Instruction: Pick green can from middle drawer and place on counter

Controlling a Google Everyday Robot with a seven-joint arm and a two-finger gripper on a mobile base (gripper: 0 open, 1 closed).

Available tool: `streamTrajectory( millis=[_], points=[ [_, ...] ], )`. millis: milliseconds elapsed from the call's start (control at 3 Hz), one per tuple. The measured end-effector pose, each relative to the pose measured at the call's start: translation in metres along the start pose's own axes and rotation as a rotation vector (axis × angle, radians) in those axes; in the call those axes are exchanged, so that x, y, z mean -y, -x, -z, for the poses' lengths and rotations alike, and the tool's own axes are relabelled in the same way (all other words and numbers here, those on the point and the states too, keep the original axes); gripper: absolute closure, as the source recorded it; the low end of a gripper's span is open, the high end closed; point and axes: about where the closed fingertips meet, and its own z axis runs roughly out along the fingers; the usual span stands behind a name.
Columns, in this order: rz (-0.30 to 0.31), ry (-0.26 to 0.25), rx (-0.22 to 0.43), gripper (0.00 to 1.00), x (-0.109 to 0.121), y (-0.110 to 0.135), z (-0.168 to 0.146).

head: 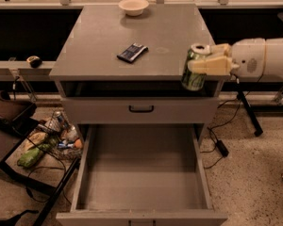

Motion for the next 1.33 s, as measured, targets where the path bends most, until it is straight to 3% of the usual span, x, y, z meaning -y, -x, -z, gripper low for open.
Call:
streamTrajectory(
  millis=[333,667,1000,1333],
  points=[
    [-0.045,-0.093,0.034,1.00,0.044,0.040,-0.013],
    [-0.117,-0.213,0.017,1.00,0.094,0.054,-0.042],
    [-0.190,-0.351,-0.001,1.00,0.144,0.047,-0.062],
    [-0.225,-0.455,0.004,1.00,0.179,0.027,-0.073]
  ],
)
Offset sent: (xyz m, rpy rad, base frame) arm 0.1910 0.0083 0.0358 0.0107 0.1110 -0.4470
